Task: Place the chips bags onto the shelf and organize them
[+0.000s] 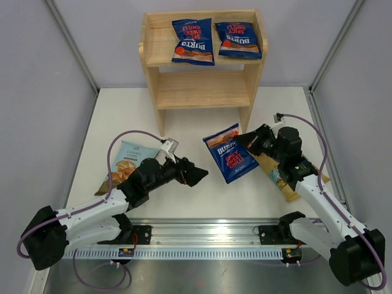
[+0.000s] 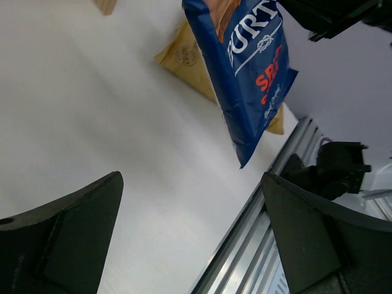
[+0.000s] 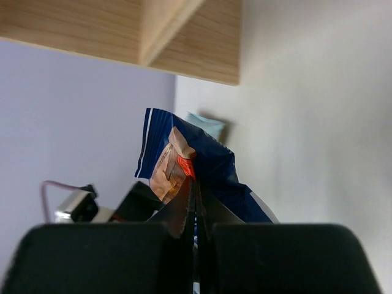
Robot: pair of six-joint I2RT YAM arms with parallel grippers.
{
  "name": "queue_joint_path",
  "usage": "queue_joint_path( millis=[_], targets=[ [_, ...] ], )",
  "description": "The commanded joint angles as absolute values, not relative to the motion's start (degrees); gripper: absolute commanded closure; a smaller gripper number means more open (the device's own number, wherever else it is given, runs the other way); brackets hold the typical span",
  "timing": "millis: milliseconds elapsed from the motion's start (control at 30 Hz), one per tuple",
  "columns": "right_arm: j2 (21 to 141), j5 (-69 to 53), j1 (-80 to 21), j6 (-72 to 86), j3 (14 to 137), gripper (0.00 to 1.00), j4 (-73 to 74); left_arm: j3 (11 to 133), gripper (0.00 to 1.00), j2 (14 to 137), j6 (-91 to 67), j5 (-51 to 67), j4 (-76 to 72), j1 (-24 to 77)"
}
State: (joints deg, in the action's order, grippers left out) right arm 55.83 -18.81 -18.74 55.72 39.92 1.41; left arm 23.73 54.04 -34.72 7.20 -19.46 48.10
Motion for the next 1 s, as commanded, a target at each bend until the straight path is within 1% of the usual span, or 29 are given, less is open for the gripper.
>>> queue_joint_path(
  millis=[0,133,200,300,500,567,600,633,667,700,733,800,833,867,933,967],
  targets=[
    [52.48,-20.73,-18.81,67.48,38.50,1.00,-9.64,23.29,0.01,55.89,-37.79,11.68,-37.95,48.51],
    [51.15,-22.06,-18.81,73.99,37.62,1.00,-13.27,23.82,0.01,59.92,-39.28,14.67,-48.30,49.30],
    [50.10,-22.67,-18.81,76.19,37.27,1.00,-15.19,26.09,0.01,62.13,-39.72,17.47,-50.62,49.57],
    [48.87,-23.38,-18.90,79.80,36.21,1.00,-18.27,29.70,0.01,65.82,-39.38,16.09,-47.56,50.62],
    [47.73,-24.44,-18.90,85.24,34.63,1.00,-22.14,35.06,0.01,70.57,-38.50,13.80,-46.58,52.64],
    [47.03,-23.65,-19.07,86.56,33.49,1.00,-22.24,36.55,0.05,71.28,-37.53,14.50,-47.98,53.08],
    [45.98,-22.51,-19.07,86.92,33.14,1.00,-21.71,37.00,0.10,71.80,-37.27,14.33,-48.16,53.26],
    [45.53,-22.15,-19.16,87.01,32.96,1.00,-21.27,37.44,0.30,71.98,-36.57,13.98,-48.16,53.61],
    [44.92,-21.71,-19.07,86.58,33.13,1.00,-20.49,37.88,0.44,72.07,-36.30,13.10,-48.08,53.70],
    [43.96,-21.19,-18.99,86.40,33.31,1.00,-18.83,37.79,0.53,72.16,-36.12,12.40,-48.08,53.70],
    [43.51,-21.09,-19.07,86.14,33.40,1.00,-18.37,37.71,0.68,72.16,-36.04,11.87,-48.34,53.70],
    [42.81,-20.74,-19.16,85.78,33.49,1.00,-17.93,37.53,0.72,72.16,-35.51,11.69,-48.69,53.70],
    [42.63,-20.66,-19.07,85.69,33.57,1.00,-17.76,37.62,0.78,72.07,-34.99,11.78,-48.60,53.70],
    [42.54,-20.65,-19.16,85.00,33.92,1.00,-17.41,37.70,0.88,71.90,-34.72,12.04,-48.34,53.70],
    [42.54,-20.74,-19.07,83.24,34.45,0.91,-16.79,37.97,0.93,71.11,-33.84,11.95,-46.77,53.70],
    [42.54,-20.83,-19.07,80.97,35.24,0.80,-16.27,38.06,0.96,70.58,-33.49,11.95,-46.06,53.70]
  ],
)
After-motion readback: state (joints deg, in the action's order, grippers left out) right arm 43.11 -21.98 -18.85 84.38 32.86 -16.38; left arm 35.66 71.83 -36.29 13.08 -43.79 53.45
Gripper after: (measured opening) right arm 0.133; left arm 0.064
